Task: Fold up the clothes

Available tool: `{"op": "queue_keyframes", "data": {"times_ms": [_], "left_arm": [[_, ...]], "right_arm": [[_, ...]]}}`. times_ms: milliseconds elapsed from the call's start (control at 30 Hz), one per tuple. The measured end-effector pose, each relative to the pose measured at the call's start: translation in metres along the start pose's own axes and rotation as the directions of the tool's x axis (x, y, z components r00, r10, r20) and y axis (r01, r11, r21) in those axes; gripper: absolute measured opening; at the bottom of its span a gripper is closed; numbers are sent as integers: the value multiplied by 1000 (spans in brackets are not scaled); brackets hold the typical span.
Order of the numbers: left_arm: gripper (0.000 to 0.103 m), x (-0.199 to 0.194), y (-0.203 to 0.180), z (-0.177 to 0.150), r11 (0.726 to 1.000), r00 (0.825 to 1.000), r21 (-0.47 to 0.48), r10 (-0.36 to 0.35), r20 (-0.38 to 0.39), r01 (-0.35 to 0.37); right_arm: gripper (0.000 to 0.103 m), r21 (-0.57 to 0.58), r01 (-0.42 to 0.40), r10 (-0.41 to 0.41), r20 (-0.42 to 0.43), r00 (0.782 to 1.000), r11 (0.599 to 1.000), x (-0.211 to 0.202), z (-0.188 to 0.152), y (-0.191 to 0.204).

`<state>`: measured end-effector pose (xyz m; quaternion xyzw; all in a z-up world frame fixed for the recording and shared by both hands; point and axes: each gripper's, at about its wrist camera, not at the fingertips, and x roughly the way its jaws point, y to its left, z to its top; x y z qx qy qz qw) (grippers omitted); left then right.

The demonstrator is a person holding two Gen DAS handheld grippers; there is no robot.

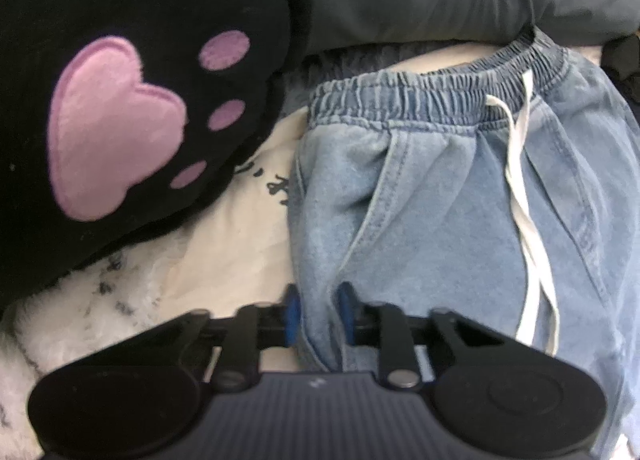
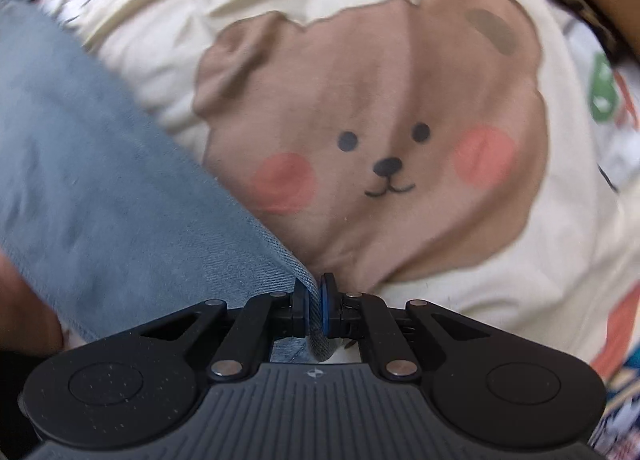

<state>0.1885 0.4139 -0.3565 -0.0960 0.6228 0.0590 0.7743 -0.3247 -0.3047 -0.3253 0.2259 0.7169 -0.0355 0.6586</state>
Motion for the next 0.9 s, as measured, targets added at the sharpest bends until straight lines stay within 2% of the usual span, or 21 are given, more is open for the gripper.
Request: {"op": "queue_keyframes", "data": {"times_ms": [167,300,400,467,500,533,567,600,633,733,900], "left_arm": [[8,-6,-5,8,999,1000,41,0,-31,1],[7,-8,-3,10,998,999,57,-6,-40,9],[8,-1,-3,8,998,999,55,2,-32,0],[16,1,-5,4,998,999,57,25,-28,-23],[20,2,-8,4,997,999,60,42,-31,-40],[27,2,-9,4,996,998,63,59,-35,-56],[36,0,-11,5,995,996,74,76,-34,-74],[40,-4,-11,6,992,995,91,95,-31,-92],[41,-9,-12,7,990,994,100,102,-28,-99],[36,-26,-15,11,990,995,106,94,-16,-91],[36,-56,-33,13,981,996,172,87,0,-86]], "right_arm": [[2,67,35,-33,-30,999,997,-3,-10,1],[2,90,39,-35,-39,999,995,-3,-19,0],[3,101,71,-68,-41,997,992,8,-16,4],[5,103,102,-97,-53,994,989,18,-11,7],[13,103,116,-110,-55,992,988,19,-9,8],[15,101,127,-122,-52,991,987,16,-9,8],[22,99,138,-134,-50,990,985,13,-9,8],[31,98,150,-146,-48,988,984,10,-8,8],[33,96,161,-157,-46,987,982,8,-8,8],[34,92,195,-192,-38,981,977,0,-7,9],[35,151,177,-188,66,980,973,-36,1,14]]}}
